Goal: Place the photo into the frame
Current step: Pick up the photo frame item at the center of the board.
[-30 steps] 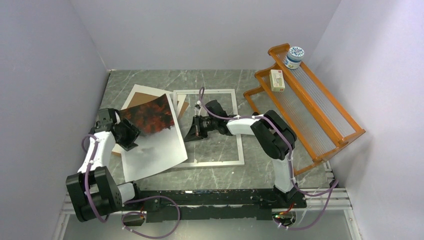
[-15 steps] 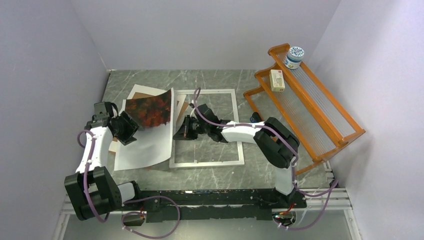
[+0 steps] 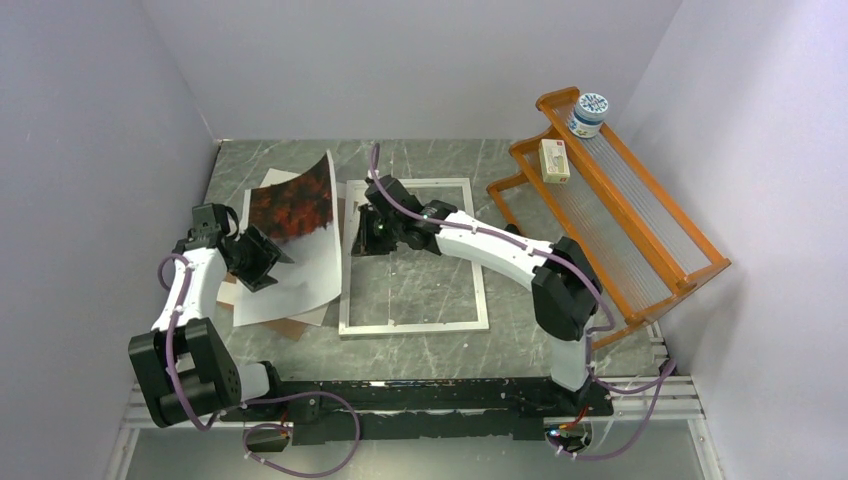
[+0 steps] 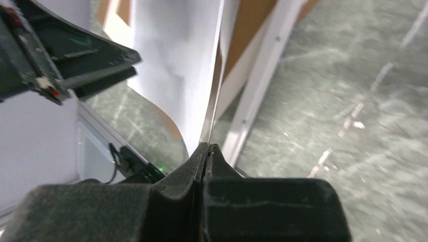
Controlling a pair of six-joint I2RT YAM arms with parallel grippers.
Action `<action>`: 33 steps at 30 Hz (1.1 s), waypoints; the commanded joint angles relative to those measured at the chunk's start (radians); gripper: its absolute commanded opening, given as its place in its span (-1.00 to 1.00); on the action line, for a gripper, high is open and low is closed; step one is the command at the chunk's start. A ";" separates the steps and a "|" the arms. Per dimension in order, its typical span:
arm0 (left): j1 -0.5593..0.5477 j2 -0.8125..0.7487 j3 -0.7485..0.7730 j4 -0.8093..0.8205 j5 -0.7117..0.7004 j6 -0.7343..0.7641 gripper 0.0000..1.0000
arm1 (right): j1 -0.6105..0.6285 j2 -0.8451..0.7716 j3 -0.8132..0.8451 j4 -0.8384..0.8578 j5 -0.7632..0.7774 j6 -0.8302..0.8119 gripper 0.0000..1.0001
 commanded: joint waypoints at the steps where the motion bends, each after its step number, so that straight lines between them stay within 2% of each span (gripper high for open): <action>1: -0.002 0.001 -0.019 0.048 -0.005 -0.018 0.28 | -0.008 -0.063 0.070 -0.208 0.083 -0.081 -1.00; 7: -0.003 0.033 -0.046 0.078 -0.007 -0.027 0.27 | -0.054 -0.134 0.052 -0.230 0.067 -0.094 -1.00; 15: -0.008 0.030 -0.042 0.083 0.011 -0.026 0.27 | -0.174 -0.302 -0.135 -0.162 -0.056 -0.143 -1.00; 21: -0.026 0.011 -0.025 0.074 0.051 -0.010 0.28 | -0.295 -0.396 -0.336 0.017 -0.225 -0.184 -1.00; 28: -0.057 0.008 -0.012 0.066 0.086 0.018 0.29 | -0.420 -0.445 -0.540 0.165 -0.330 -0.255 -1.00; 33: -0.087 0.034 -0.015 0.089 0.101 0.009 0.29 | -0.485 -0.468 -0.637 0.261 -0.343 -0.291 -1.00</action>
